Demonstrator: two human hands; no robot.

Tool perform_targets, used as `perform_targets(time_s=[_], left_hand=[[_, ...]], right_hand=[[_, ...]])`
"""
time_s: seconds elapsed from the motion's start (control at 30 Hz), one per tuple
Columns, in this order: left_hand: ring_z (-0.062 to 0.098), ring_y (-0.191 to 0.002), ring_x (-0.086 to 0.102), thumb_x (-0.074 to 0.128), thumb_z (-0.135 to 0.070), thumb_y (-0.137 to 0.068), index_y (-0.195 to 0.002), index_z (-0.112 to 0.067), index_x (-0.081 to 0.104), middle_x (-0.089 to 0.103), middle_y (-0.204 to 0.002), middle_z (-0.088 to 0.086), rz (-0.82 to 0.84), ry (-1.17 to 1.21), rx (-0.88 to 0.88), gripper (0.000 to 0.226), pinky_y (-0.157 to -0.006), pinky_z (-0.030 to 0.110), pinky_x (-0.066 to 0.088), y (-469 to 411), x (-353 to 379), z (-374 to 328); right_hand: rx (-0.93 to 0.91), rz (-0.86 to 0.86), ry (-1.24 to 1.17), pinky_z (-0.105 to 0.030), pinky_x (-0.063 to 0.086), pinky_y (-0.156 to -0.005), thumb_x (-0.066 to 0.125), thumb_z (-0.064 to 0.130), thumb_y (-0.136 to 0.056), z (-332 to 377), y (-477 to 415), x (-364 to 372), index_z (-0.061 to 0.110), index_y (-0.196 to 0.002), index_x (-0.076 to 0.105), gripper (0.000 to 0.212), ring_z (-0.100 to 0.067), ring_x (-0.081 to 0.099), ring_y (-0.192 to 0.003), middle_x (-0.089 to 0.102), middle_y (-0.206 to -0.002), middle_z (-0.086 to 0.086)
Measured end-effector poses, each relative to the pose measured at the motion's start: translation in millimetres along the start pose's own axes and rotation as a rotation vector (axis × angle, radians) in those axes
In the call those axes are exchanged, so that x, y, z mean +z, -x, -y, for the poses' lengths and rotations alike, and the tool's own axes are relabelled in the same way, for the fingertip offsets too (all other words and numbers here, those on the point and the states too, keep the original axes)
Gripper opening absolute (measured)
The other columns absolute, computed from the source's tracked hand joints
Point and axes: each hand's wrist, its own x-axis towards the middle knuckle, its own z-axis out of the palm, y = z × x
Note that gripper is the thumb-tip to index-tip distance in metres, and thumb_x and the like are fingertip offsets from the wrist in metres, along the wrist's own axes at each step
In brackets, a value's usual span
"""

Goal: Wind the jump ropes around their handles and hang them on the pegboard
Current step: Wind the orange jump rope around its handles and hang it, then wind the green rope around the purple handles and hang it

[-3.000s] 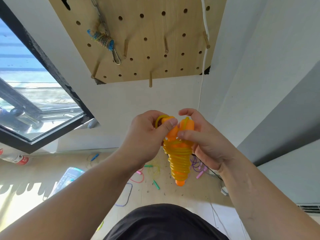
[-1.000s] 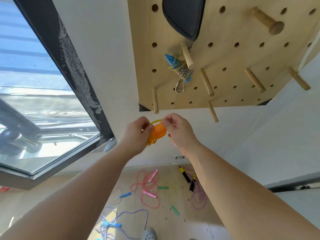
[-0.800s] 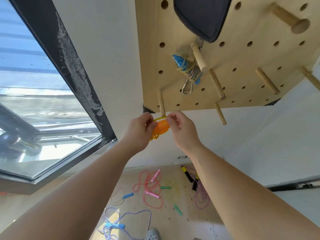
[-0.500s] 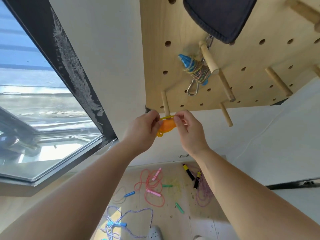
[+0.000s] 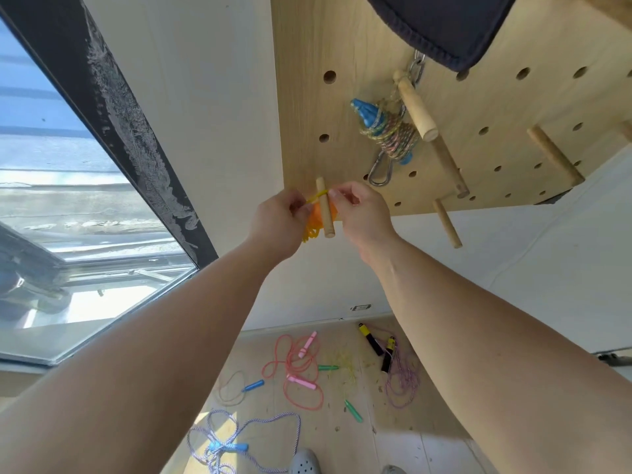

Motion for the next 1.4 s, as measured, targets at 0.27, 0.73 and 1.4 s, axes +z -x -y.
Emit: perform_targets(time_s=[0.27, 0.73, 1.4], left_hand=[[0.015, -0.087, 0.063, 0.064, -0.035, -0.096, -0.100, -0.027, 0.070, 0.064, -0.091, -0.012, -0.121, 0.095, -0.133, 0.010, -0.071, 0.027, 0.047, -9, 7, -1], [0.024, -0.105, 0.062, 0.063, -0.045, -0.094, -0.124, -0.024, 0.061, 0.065, -0.119, 0.003, -0.182, -0.006, -0.328, 0.036, -0.089, 0.042, 0.054, 120, 1, 67], [0.025, -0.093, 0.064, 0.071, -0.039, -0.091, -0.111, -0.022, 0.063, 0.067, -0.110, 0.007, -0.412, 0.150, -1.145, 0.028, -0.088, 0.040, 0.053, 509, 47, 196]], right_hand=[[0.242, -0.072, 0.033, -0.027, 0.042, -0.061, 0.075, 0.056, -0.083, 14, -14, -1, 0.019, -0.099, 0.064, 0.042, -0.012, 0.059, -0.079, 0.064, -0.087, 0.008], [0.333, 0.114, 0.096, -0.045, 0.054, -0.083, 0.060, 0.049, -0.095, -55, 80, -40, 0.020, -0.086, 0.057, 0.031, -0.024, 0.060, -0.090, 0.059, -0.086, 0.000], [0.455, 0.897, 0.414, -0.030, 0.042, -0.063, 0.059, 0.033, -0.102, -165, 270, 7, 0.007, -0.109, 0.062, 0.028, -0.019, 0.052, -0.078, 0.060, -0.092, -0.007]])
